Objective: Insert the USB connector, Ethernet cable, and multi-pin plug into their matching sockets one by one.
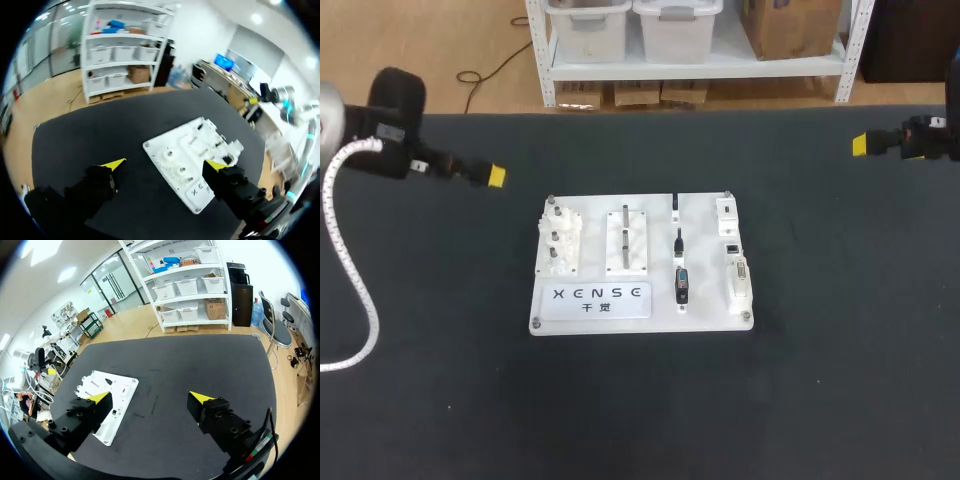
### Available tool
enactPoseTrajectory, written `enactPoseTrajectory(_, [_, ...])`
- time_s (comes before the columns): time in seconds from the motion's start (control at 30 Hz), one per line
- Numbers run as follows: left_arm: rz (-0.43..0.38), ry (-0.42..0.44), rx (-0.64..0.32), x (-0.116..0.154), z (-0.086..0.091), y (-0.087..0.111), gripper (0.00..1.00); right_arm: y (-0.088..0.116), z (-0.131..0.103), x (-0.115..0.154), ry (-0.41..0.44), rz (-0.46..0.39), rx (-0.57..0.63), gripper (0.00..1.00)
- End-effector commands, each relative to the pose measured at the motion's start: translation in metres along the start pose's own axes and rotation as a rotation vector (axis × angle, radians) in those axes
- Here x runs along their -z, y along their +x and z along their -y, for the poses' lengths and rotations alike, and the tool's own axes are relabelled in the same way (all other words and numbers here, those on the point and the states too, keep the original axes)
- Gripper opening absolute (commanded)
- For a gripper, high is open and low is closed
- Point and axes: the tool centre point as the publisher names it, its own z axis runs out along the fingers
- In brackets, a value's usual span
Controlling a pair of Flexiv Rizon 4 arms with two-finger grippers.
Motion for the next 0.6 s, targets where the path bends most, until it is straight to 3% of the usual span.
enactPoseTrajectory(0.03, [-0.060, 0.317, -0.389, 0.002, 0.005, 0.016, 1.00, 0.000, -0.001, 0.000, 0.004, -0.001, 0.000, 1.00])
enactPoseTrajectory(0.33, [-0.116, 0.519, -0.539, -0.011, 0.016, 0.051, 1.00, 0.000, -0.001, 0.000, 0.004, -0.001, 0.000, 1.00])
enactPoseTrajectory(0.6, [-0.141, 0.565, -0.652, -0.012, 0.024, 0.051, 1.00, 0.000, -0.001, 0.000, 0.004, -0.001, 0.000, 1.00])
